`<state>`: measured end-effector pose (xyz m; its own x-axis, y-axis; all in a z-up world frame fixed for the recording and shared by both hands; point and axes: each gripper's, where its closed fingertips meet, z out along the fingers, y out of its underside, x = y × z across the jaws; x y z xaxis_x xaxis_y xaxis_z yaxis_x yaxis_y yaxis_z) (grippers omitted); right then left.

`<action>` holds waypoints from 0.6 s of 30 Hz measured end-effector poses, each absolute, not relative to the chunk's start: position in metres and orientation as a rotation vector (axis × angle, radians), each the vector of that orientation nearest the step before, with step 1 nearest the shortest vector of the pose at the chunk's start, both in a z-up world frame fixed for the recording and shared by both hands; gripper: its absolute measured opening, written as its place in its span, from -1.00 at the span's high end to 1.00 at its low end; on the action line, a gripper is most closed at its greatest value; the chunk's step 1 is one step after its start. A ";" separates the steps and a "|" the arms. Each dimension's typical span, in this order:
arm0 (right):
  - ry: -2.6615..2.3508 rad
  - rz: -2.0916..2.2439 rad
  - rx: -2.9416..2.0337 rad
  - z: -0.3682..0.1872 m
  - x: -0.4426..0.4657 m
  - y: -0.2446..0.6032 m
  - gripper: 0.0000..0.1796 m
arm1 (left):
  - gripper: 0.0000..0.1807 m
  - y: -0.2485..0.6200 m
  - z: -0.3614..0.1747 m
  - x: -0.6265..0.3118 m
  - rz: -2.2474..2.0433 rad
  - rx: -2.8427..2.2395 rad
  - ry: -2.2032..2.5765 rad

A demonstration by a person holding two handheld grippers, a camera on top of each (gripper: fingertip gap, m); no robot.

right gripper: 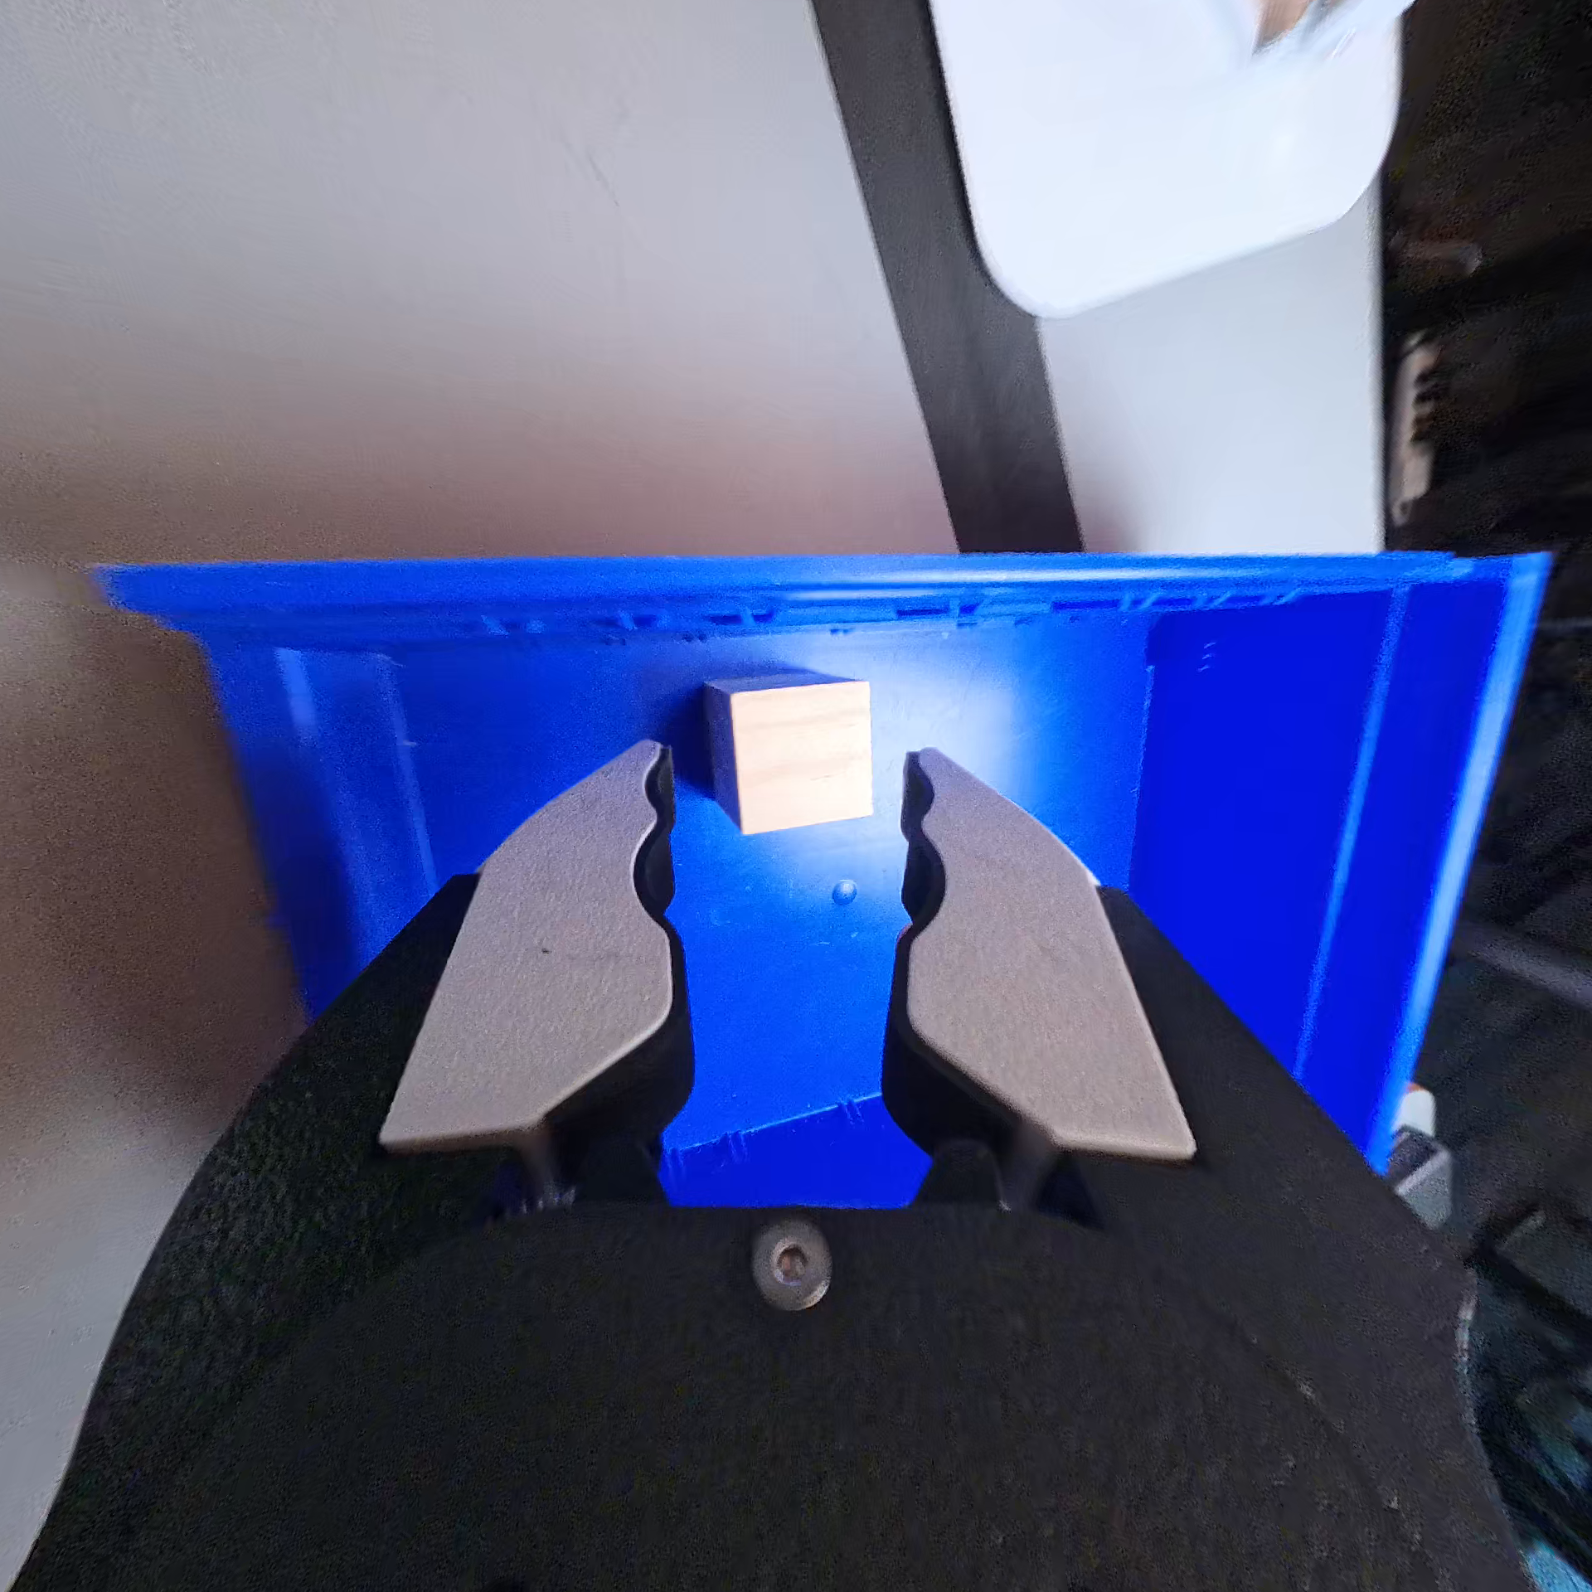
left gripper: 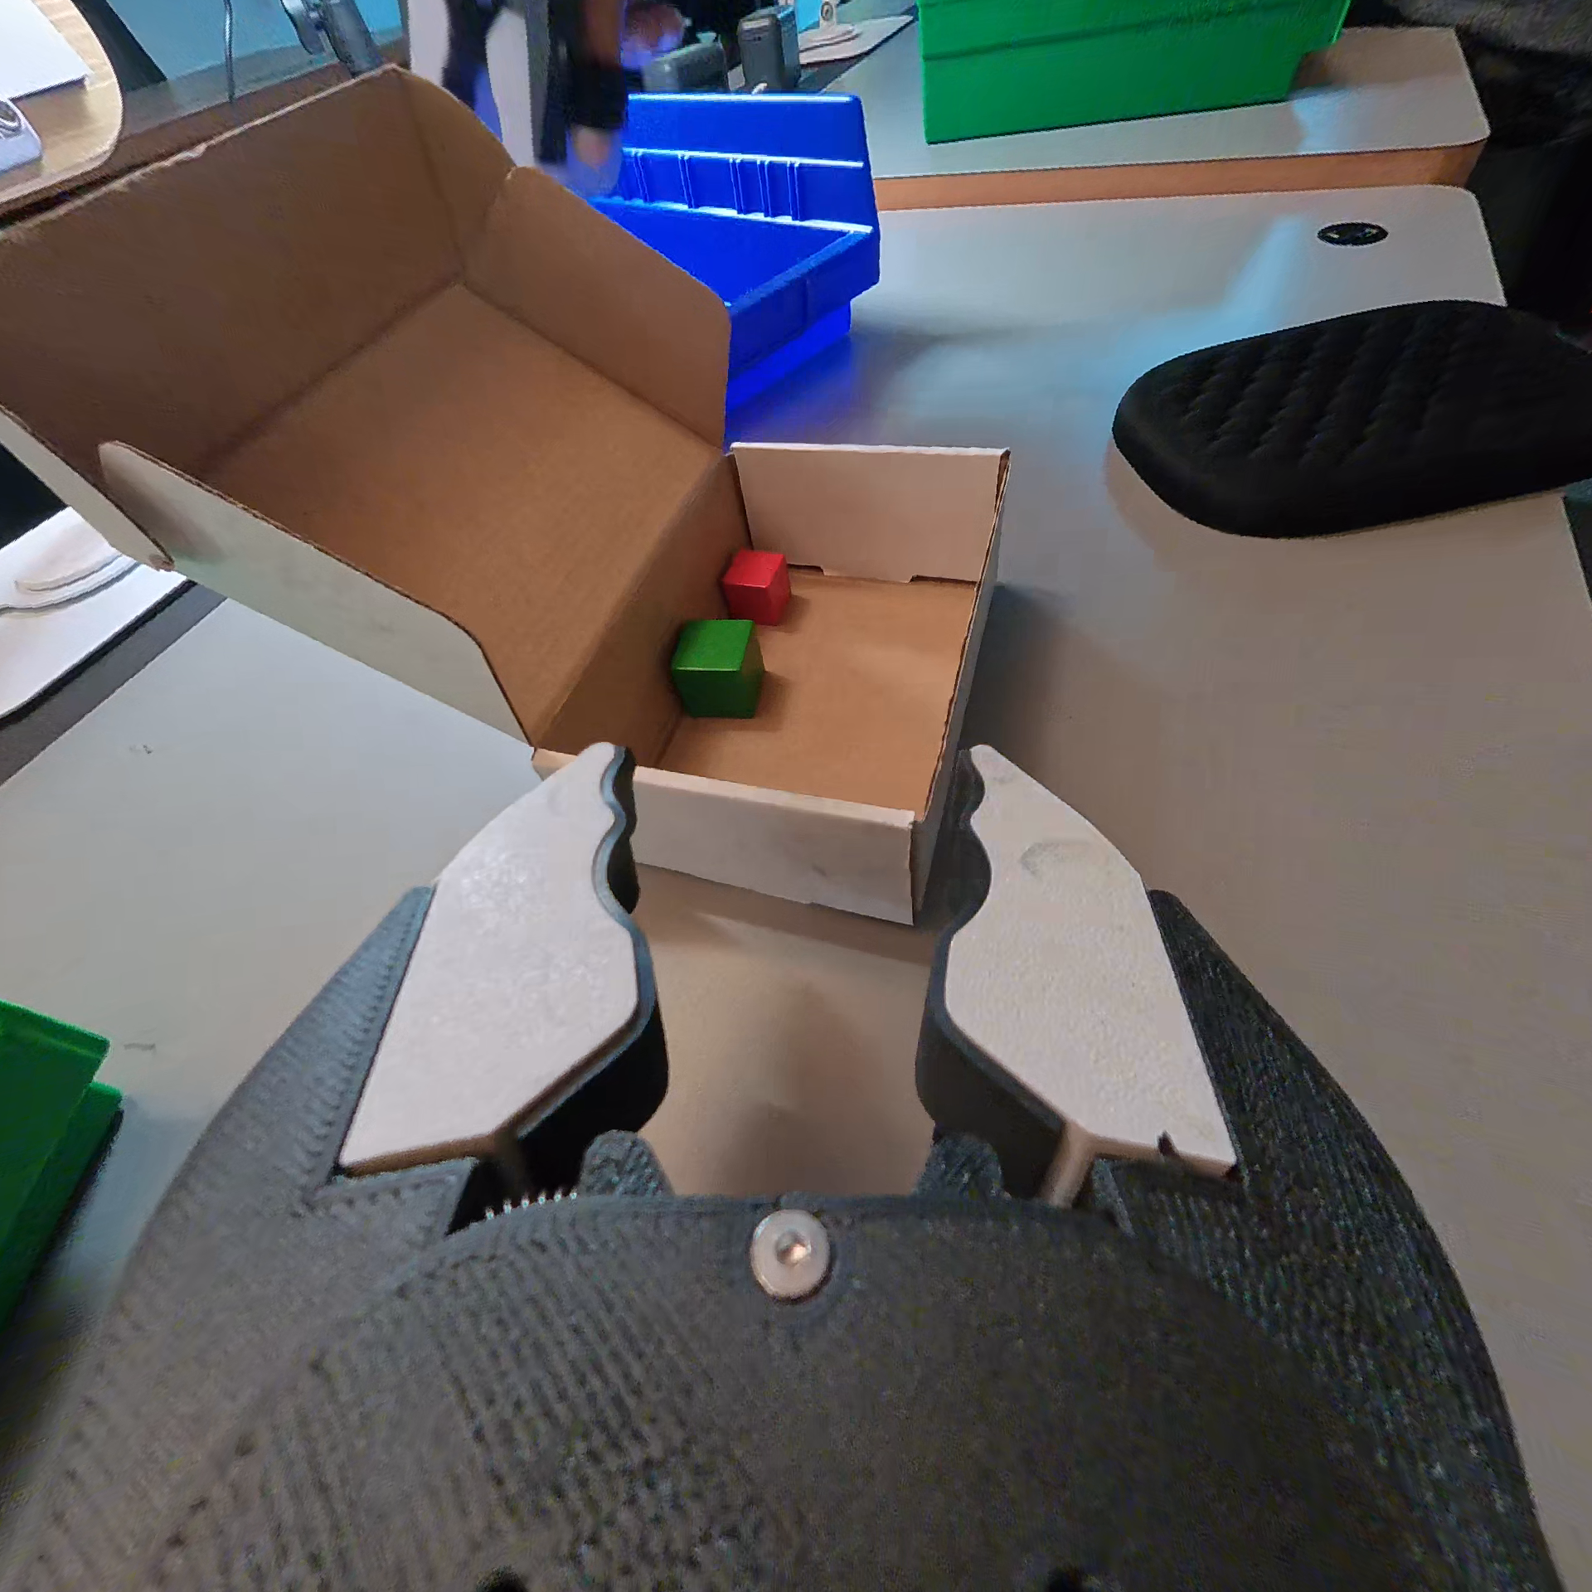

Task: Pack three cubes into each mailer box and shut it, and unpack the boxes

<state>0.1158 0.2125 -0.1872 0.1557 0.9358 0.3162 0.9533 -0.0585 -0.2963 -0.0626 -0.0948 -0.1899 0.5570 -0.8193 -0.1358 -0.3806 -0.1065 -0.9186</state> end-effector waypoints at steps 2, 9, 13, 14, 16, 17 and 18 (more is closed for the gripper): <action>-1.776 0.005 -1.934 -0.154 0.104 0.194 0.43 | 0.23 -0.095 -0.189 -0.062 -0.510 -1.707 1.008; -2.034 0.283 -1.643 -0.080 0.044 0.042 0.53 | 0.23 -0.098 -0.188 -0.059 -0.503 -1.696 1.026; -2.279 0.198 -1.499 -0.129 0.011 -0.024 0.51 | 0.23 -0.099 -0.191 -0.058 -0.487 -1.700 1.043; -2.338 0.181 -1.480 -0.150 0.006 -0.036 0.51 | 0.23 -0.099 -0.191 -0.058 -0.488 -1.700 1.043; -2.406 0.097 -1.450 -0.187 -0.002 -0.046 0.49 | 0.23 -0.100 -0.191 -0.059 -0.494 -1.703 1.037; -2.420 0.049 -1.442 -0.202 -0.004 -0.046 0.49 | 0.23 -0.100 -0.191 -0.060 -0.496 -1.704 1.033; -2.420 0.002 -1.443 -0.214 -0.006 -0.043 0.49 | 0.23 -0.099 -0.191 -0.061 -0.497 -1.706 1.030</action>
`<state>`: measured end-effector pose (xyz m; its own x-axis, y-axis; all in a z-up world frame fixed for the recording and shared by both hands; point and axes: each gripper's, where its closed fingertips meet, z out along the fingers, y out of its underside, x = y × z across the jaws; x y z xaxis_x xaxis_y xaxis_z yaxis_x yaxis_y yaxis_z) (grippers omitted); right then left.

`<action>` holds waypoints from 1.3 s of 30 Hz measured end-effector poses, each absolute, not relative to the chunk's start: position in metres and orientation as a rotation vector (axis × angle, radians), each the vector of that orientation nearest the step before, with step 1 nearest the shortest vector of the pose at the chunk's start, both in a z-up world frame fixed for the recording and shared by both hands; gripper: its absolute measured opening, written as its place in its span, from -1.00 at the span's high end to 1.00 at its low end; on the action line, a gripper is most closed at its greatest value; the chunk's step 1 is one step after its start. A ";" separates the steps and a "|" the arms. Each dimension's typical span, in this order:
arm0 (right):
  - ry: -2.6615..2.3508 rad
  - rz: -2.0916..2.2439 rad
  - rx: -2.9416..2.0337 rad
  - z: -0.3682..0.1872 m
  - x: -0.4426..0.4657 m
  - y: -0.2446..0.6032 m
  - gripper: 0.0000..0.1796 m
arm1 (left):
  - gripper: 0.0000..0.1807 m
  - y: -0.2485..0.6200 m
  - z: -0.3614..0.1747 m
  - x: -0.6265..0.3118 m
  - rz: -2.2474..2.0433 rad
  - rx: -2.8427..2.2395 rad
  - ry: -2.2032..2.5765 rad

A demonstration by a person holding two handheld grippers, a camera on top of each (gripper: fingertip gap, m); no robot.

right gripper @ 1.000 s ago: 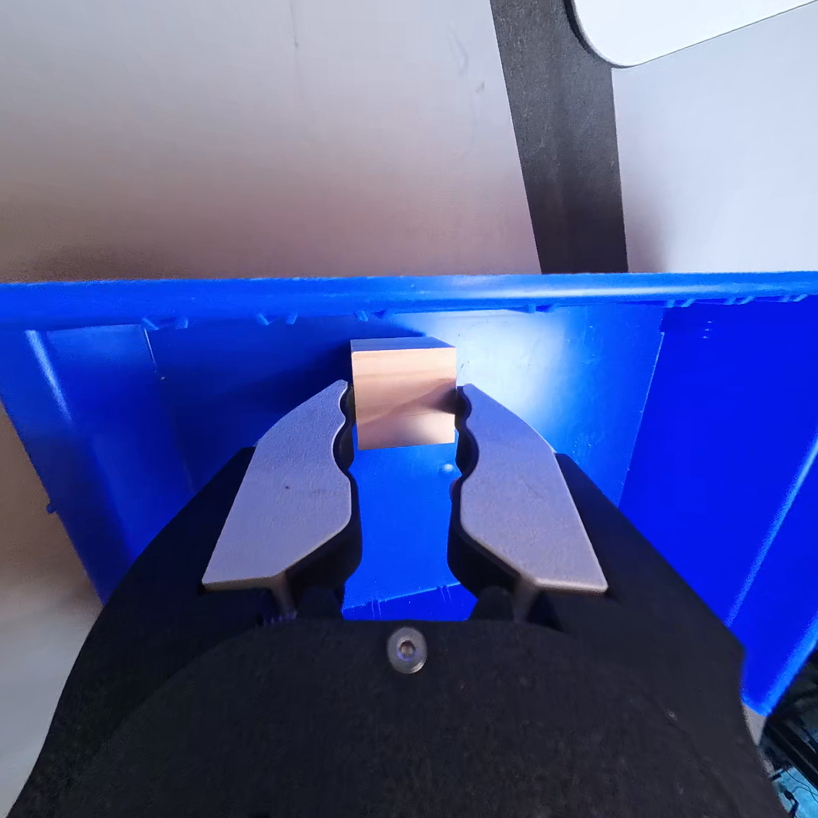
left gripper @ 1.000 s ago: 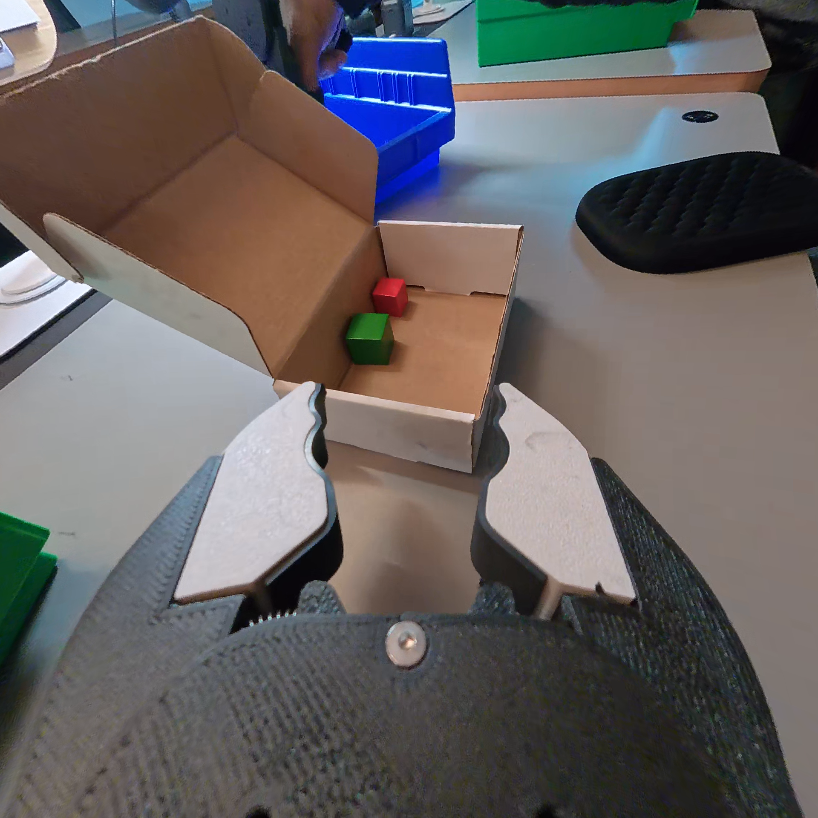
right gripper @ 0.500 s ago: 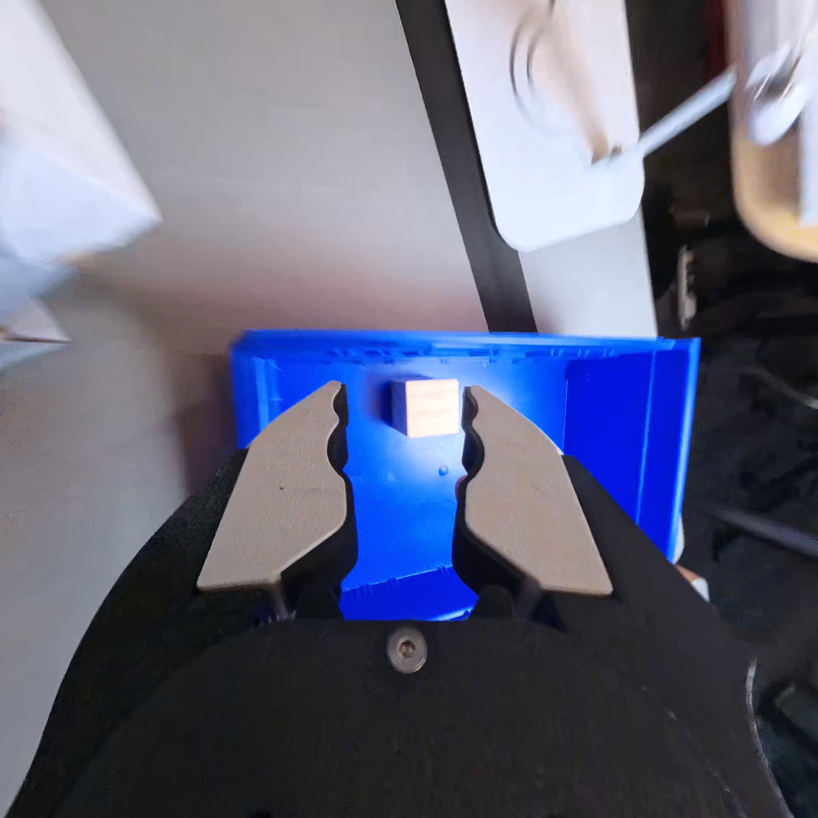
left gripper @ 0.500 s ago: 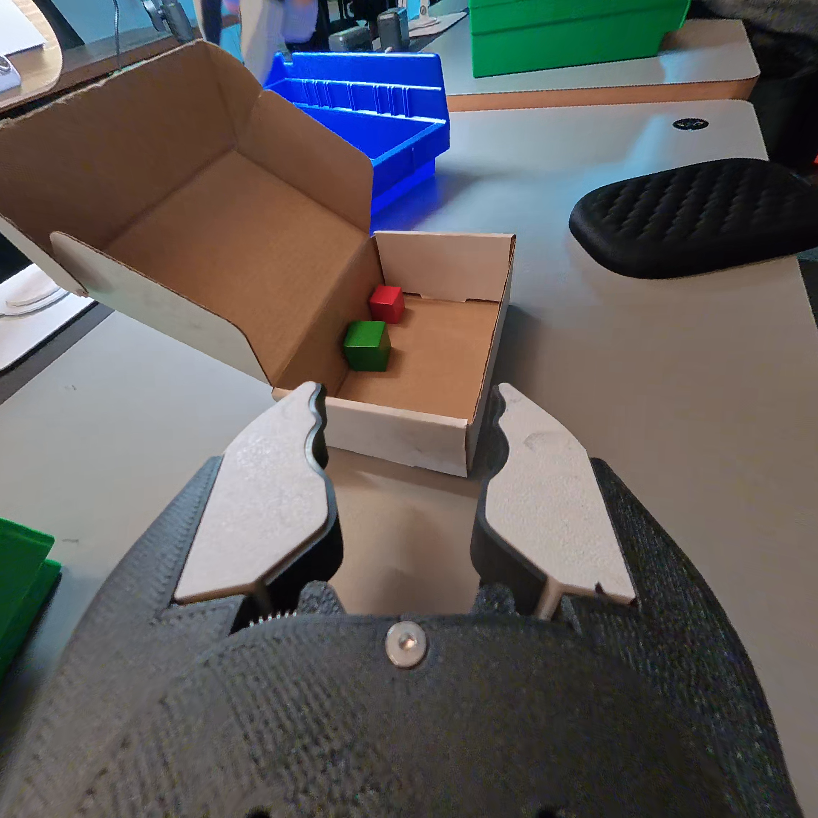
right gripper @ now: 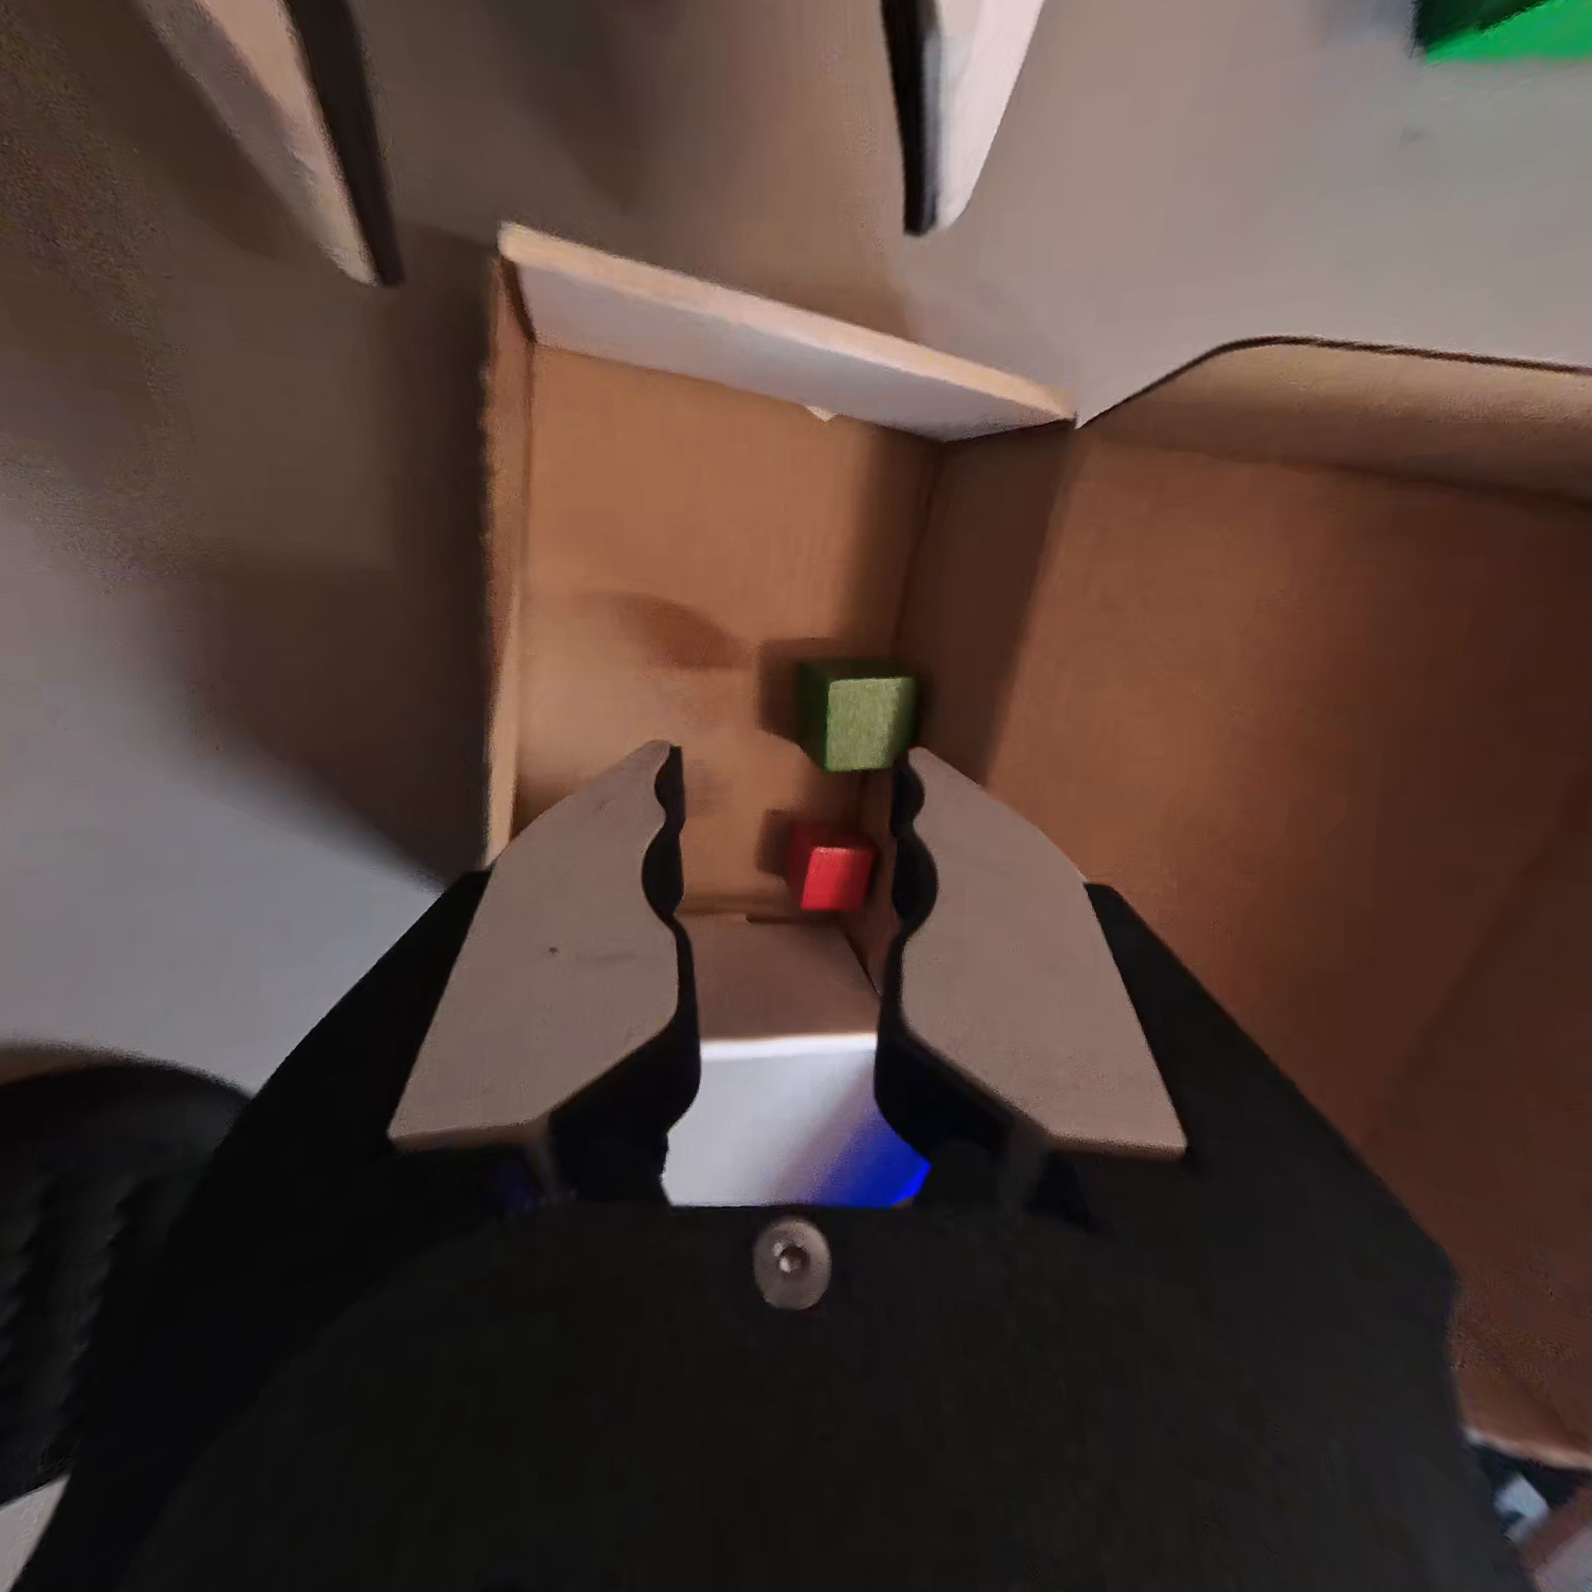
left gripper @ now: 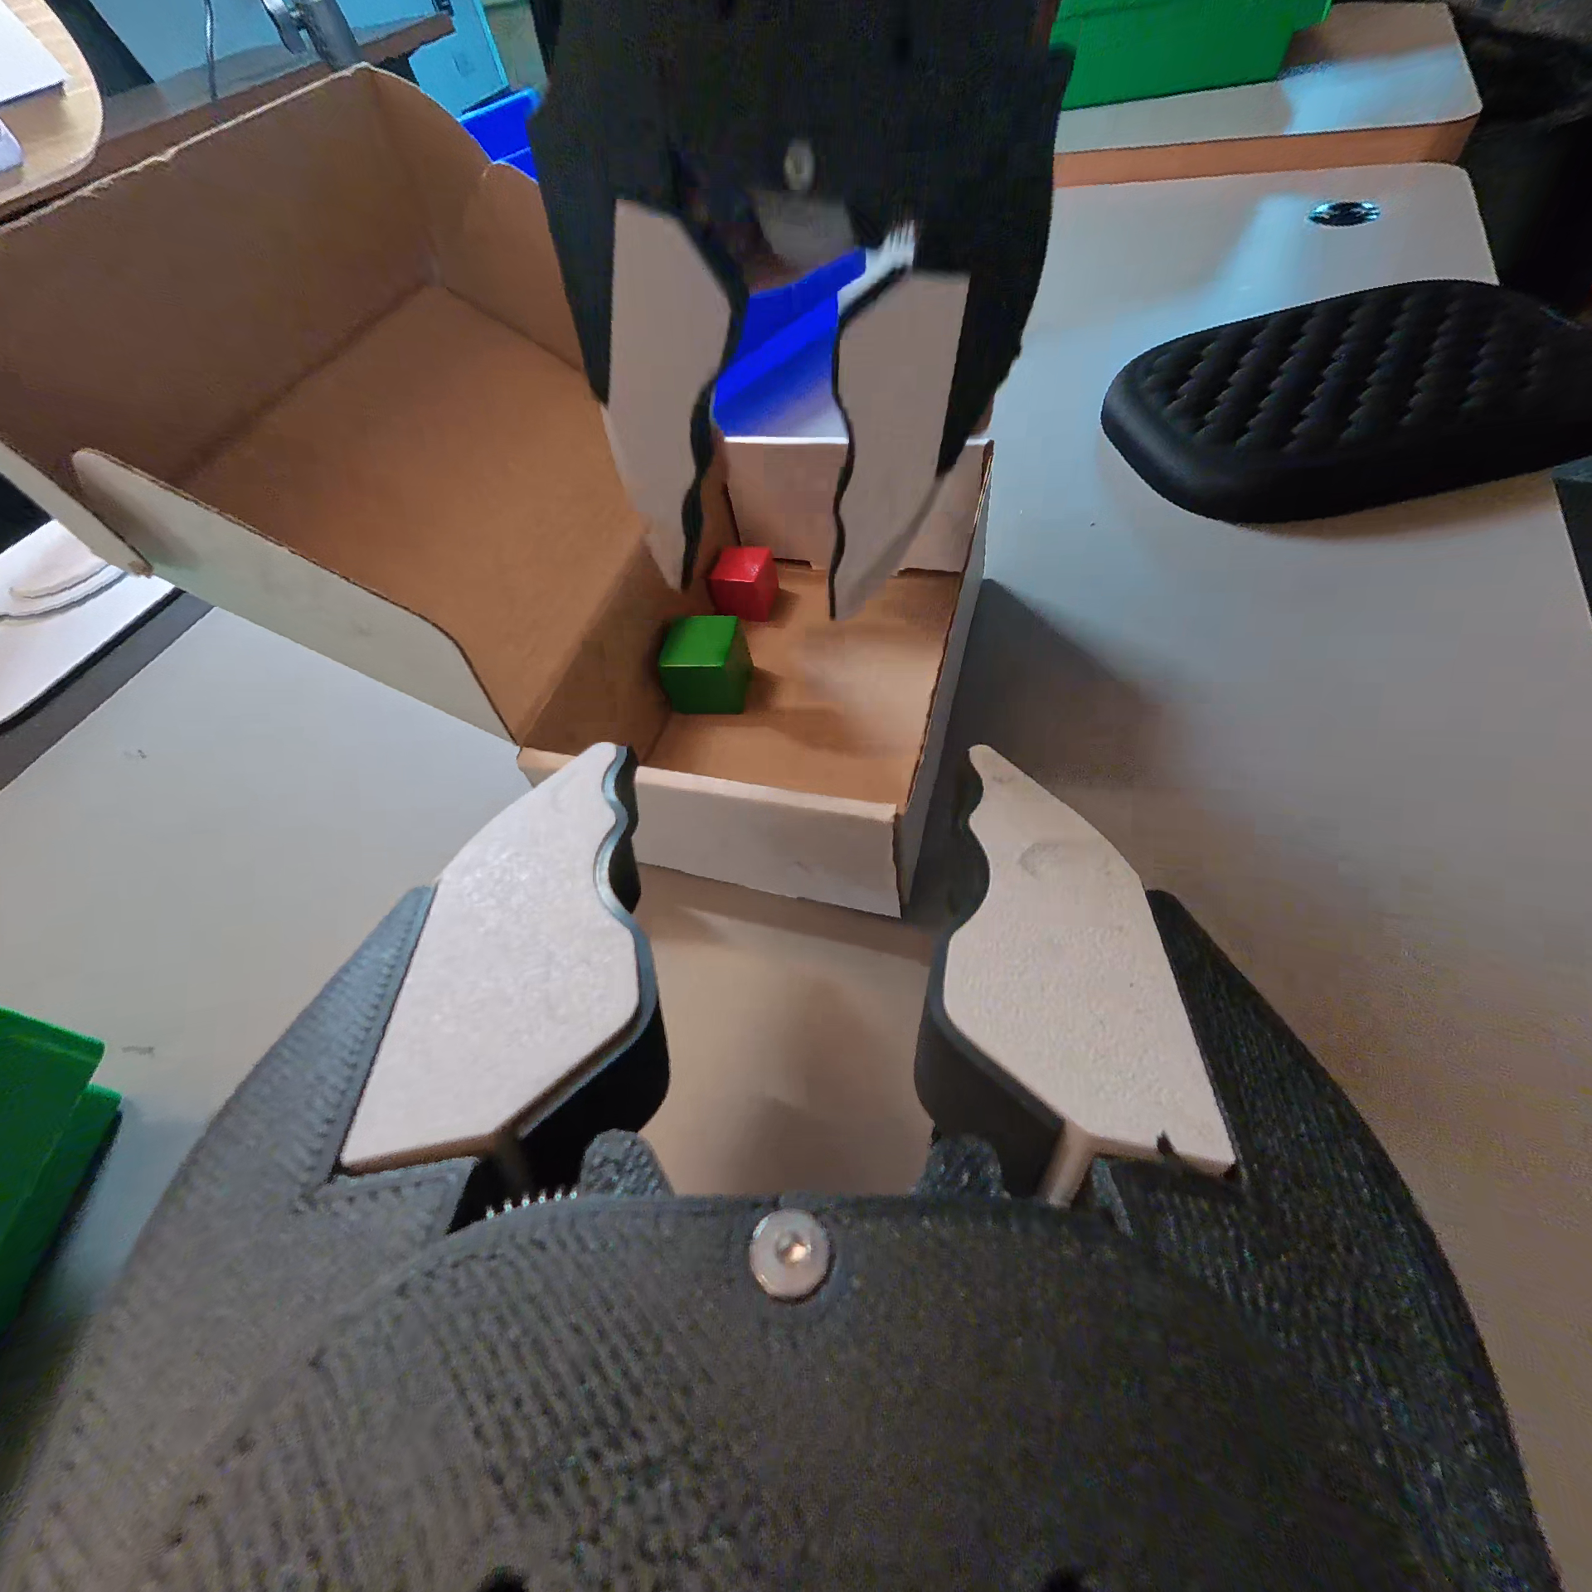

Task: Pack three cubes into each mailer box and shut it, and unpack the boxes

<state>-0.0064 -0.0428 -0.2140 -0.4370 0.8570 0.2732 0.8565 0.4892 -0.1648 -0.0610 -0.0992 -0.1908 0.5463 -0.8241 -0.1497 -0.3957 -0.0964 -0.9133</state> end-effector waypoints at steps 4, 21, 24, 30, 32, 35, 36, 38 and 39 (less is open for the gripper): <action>-2.369 -0.066 -1.424 -0.232 -0.017 -0.030 0.50 | 0.24 -0.099 -0.191 -0.062 -0.492 -1.708 1.030; -2.392 -0.022 -1.463 -0.236 -0.014 -0.038 0.61 | 0.25 -0.101 -0.191 -0.062 -0.480 -1.701 1.051; -2.434 -0.047 -1.482 -0.245 -0.013 -0.038 0.59 | 0.25 -0.101 -0.191 -0.062 -0.478 -1.700 1.051; -2.377 0.005 -1.444 -0.222 -0.020 -0.042 0.68 | 0.26 -0.101 -0.191 -0.064 -0.477 -1.700 1.052; -2.320 0.032 -1.450 -0.195 -0.017 -0.036 0.68 | 0.25 -0.101 -0.191 -0.063 -0.487 -1.700 1.052; -2.199 0.016 -1.493 -0.147 -0.002 -0.010 0.68 | 0.25 -0.102 -0.192 -0.062 -0.487 -1.699 1.056; -2.155 -0.004 -1.516 -0.133 0.006 0.002 0.68 | 0.25 -0.102 -0.192 -0.062 -0.486 -1.697 1.056; -2.066 -0.079 -1.561 -0.110 0.025 0.031 0.68 | 0.24 -0.102 -0.192 -0.061 -0.486 -1.696 1.056; -2.034 -0.111 -1.593 -0.103 0.036 0.046 0.67 | 0.24 -0.102 -0.192 -0.061 -0.486 -1.697 1.055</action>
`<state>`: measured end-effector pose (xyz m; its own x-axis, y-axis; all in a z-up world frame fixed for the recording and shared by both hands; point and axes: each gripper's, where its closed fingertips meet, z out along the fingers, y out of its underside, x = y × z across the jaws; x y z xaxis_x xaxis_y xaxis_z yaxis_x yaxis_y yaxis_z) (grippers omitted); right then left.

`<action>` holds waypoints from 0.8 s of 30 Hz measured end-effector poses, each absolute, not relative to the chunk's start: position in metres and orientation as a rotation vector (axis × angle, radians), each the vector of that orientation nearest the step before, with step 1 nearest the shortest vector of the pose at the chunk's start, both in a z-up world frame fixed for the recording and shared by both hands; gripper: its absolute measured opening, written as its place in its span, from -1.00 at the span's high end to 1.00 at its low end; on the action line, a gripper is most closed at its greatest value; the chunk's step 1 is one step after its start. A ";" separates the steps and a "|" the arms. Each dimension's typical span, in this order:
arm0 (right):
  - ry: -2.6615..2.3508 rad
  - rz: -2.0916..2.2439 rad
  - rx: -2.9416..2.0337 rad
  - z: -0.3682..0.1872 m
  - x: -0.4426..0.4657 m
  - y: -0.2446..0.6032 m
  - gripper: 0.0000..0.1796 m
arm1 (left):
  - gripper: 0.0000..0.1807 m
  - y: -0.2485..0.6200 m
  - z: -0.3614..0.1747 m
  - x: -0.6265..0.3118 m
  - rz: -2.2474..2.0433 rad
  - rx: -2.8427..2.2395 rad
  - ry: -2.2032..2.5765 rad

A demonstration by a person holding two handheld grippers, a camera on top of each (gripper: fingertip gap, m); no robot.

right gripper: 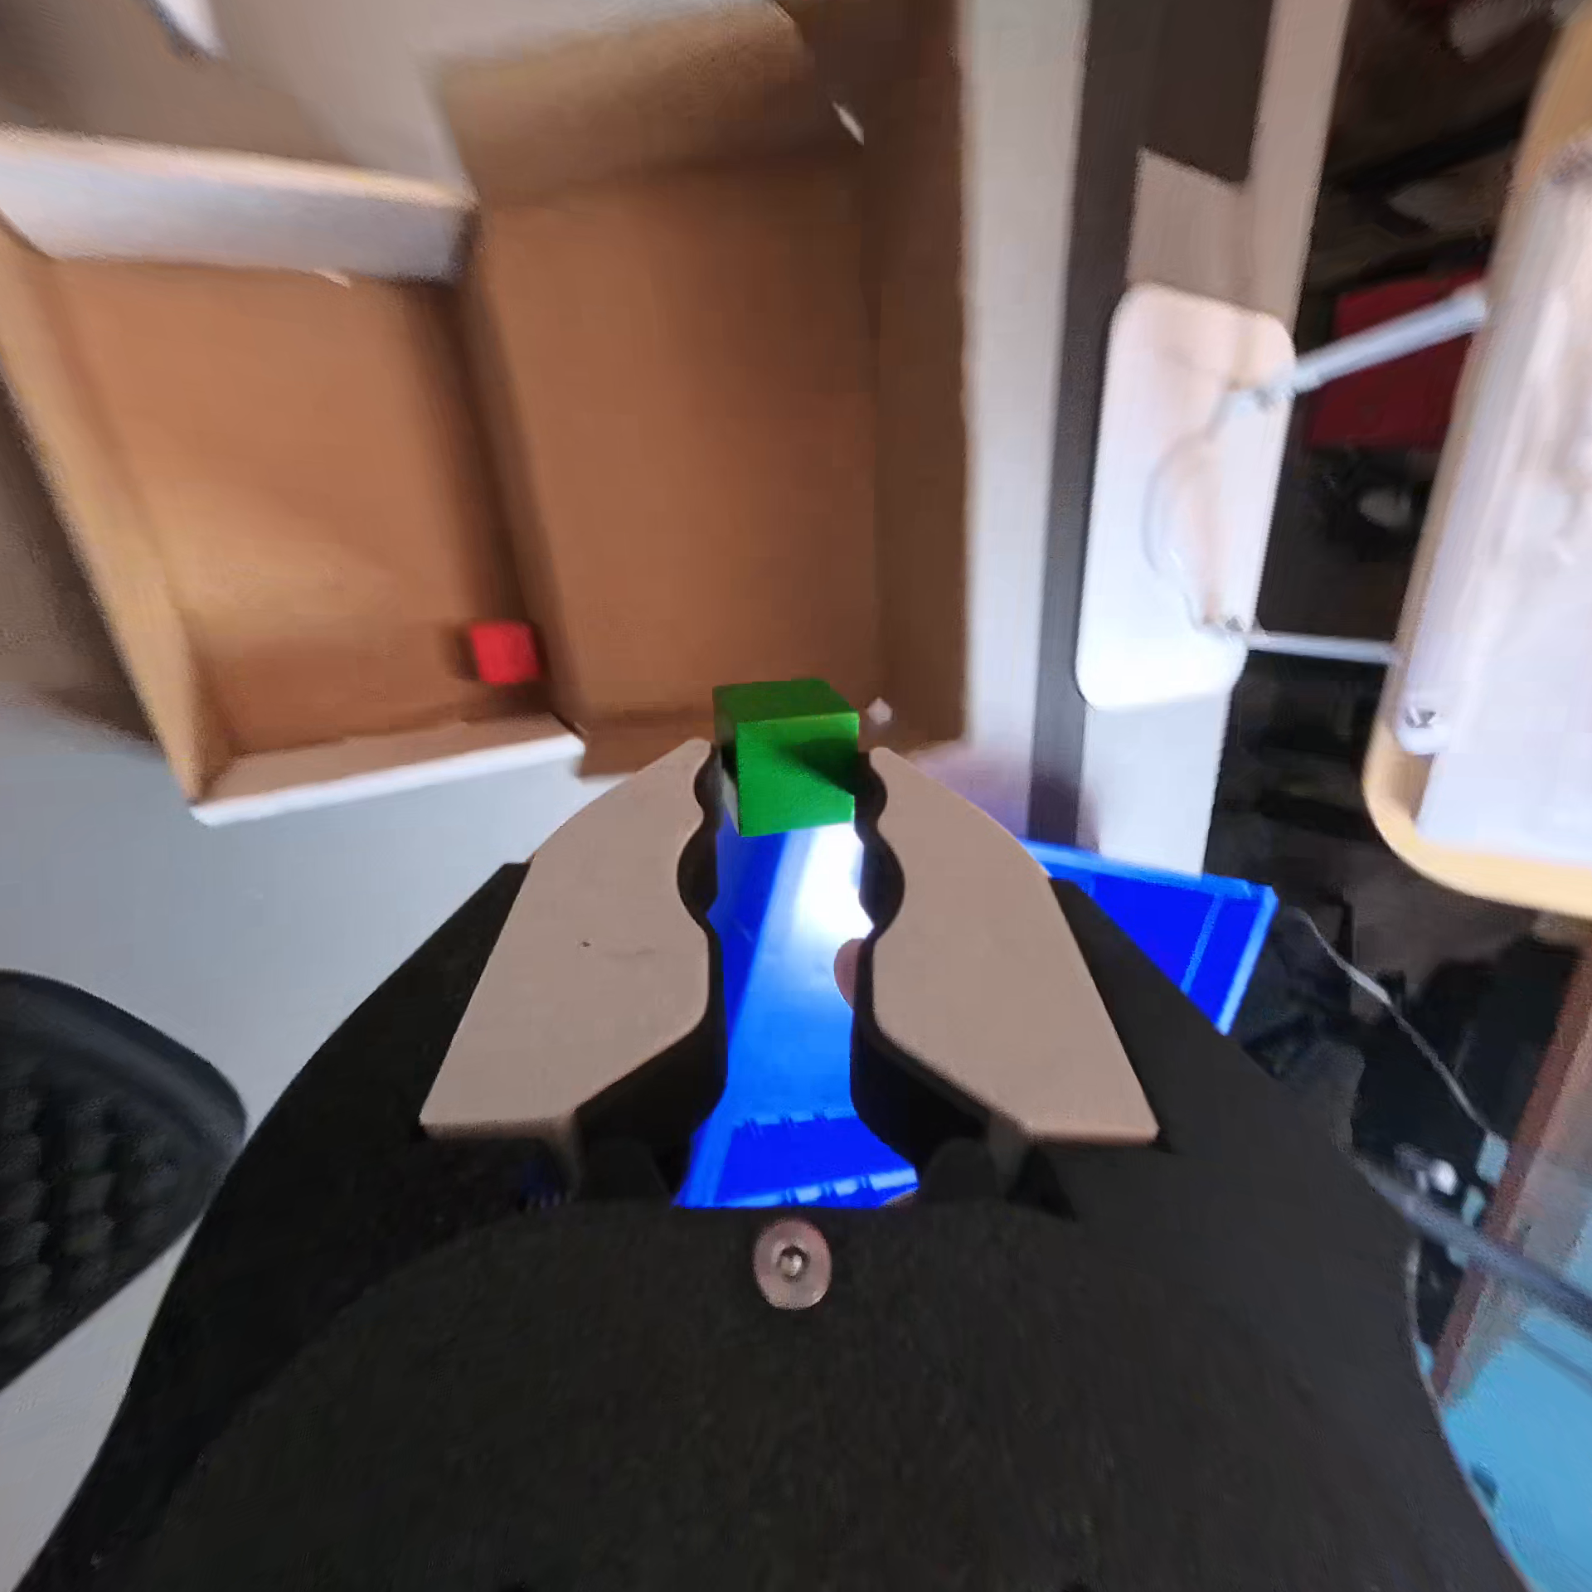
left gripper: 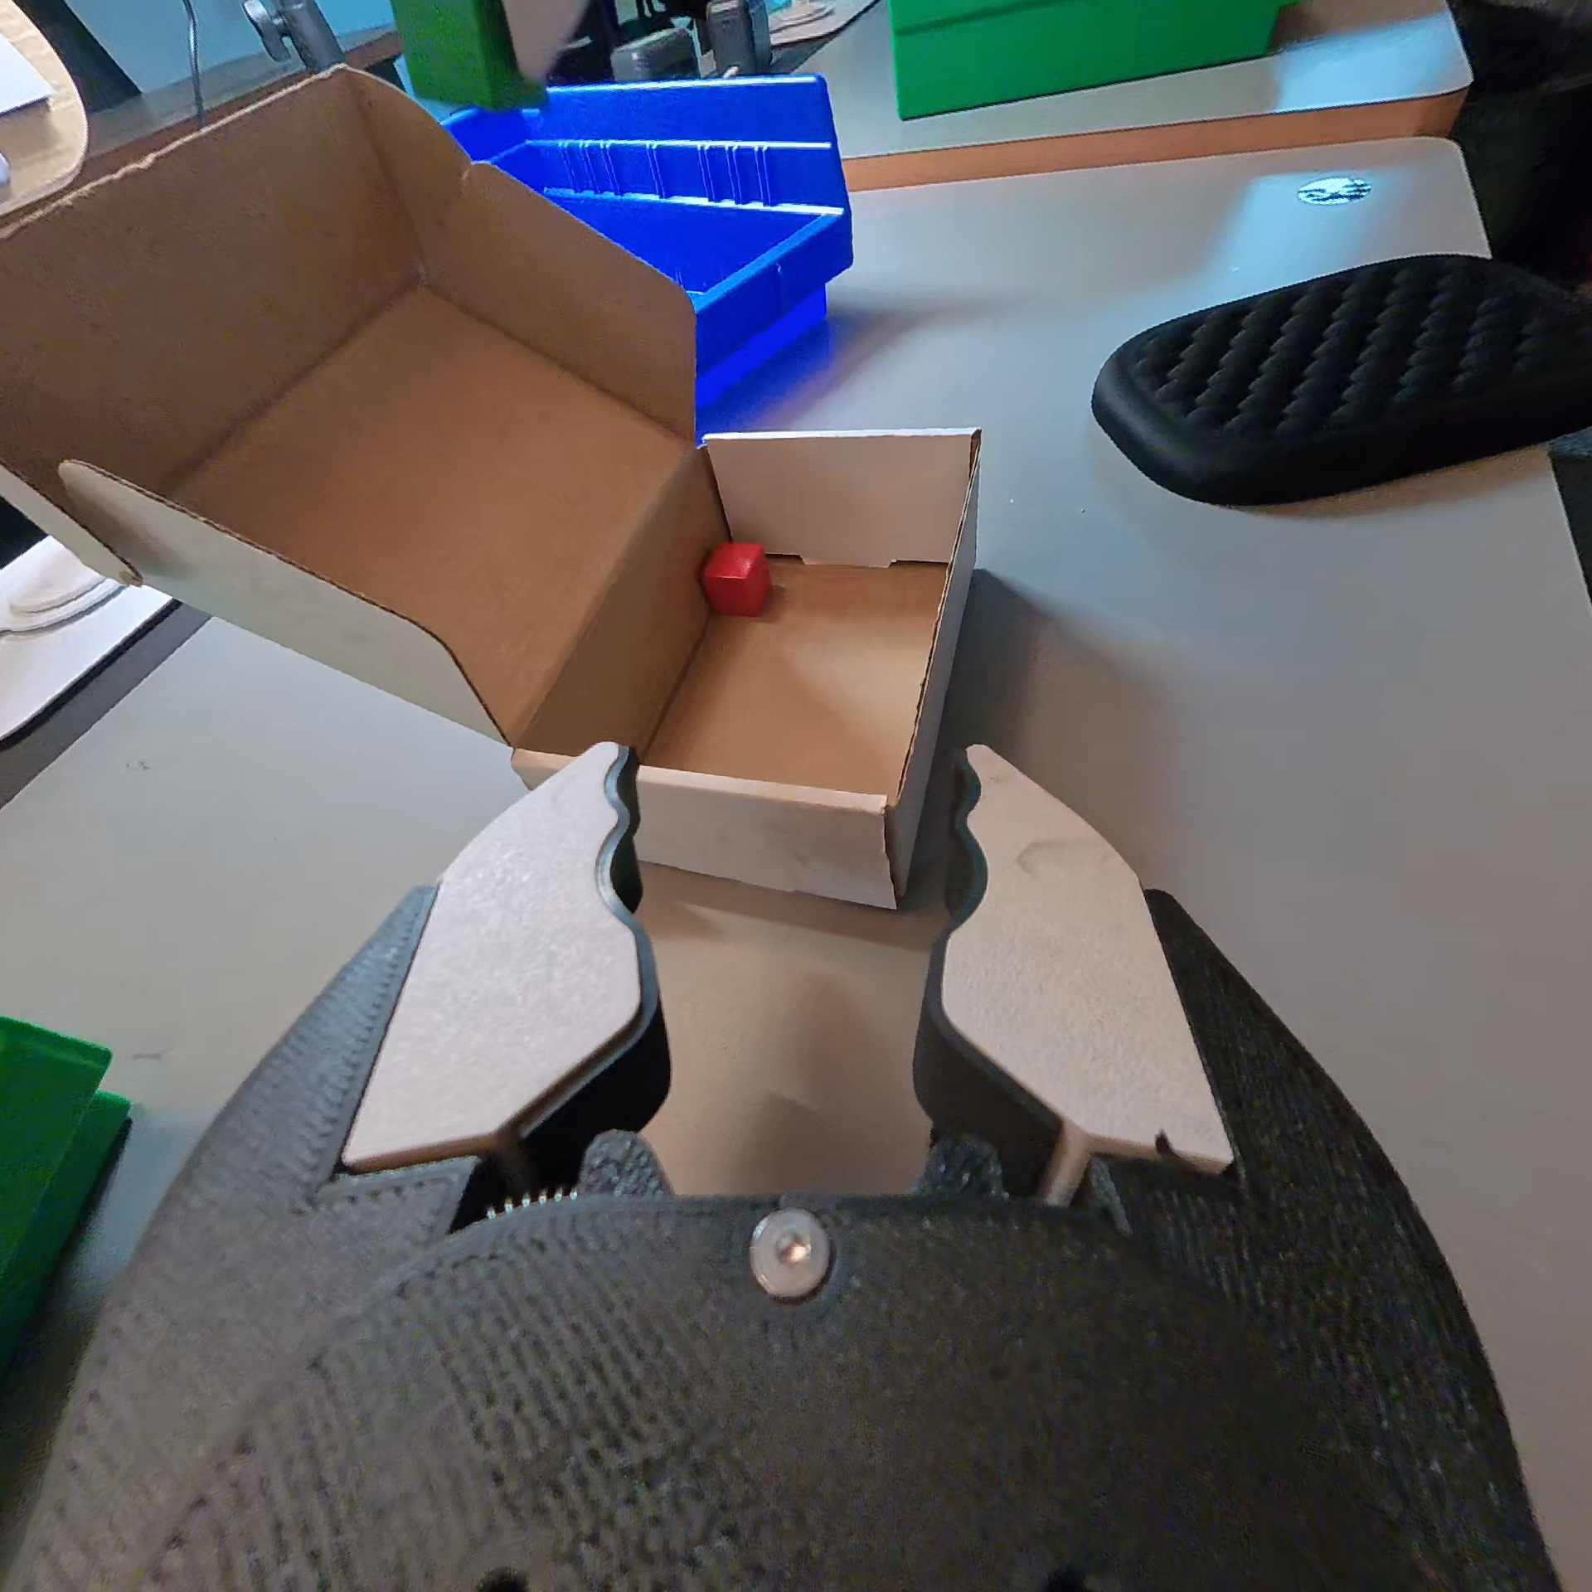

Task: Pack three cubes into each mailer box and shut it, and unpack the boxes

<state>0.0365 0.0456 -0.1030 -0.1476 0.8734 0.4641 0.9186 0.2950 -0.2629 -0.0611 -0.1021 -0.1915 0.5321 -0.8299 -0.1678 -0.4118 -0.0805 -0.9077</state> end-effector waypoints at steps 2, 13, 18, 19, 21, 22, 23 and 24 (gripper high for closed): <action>-1.967 -0.162 -1.667 -0.096 0.060 0.074 0.68 | 0.24 -0.102 -0.192 -0.061 -0.485 -1.698 1.052; -1.774 -0.261 -2.140 -0.184 0.172 0.189 0.68 | 0.25 -0.099 -0.193 -0.063 -0.491 -1.710 1.035; -1.760 -0.236 -2.200 -0.215 0.180 0.206 0.67 | 0.25 -0.097 -0.196 -0.065 -0.501 -1.725 1.024; -1.762 -0.242 -2.208 -0.219 0.181 0.208 0.68 | 0.25 -0.096 -0.196 -0.065 -0.501 -1.727 1.024; -1.769 -0.253 -2.226 -0.227 0.183 0.212 0.68 | 0.25 -0.096 -0.198 -0.065 -0.500 -1.730 1.027; -1.774 -0.255 -2.230 -0.231 0.183 0.213 0.68 | 0.25 -0.096 -0.198 -0.065 -0.499 -1.731 1.028; -1.778 -0.258 -2.238 -0.234 0.183 0.214 0.68 | 0.25 -0.096 -0.198 -0.065 -0.497 -1.731 1.029; -1.781 -0.262 -2.244 -0.237 0.183 0.215 0.68 | 0.25 -0.096 -0.198 -0.065 -0.496 -1.731 1.028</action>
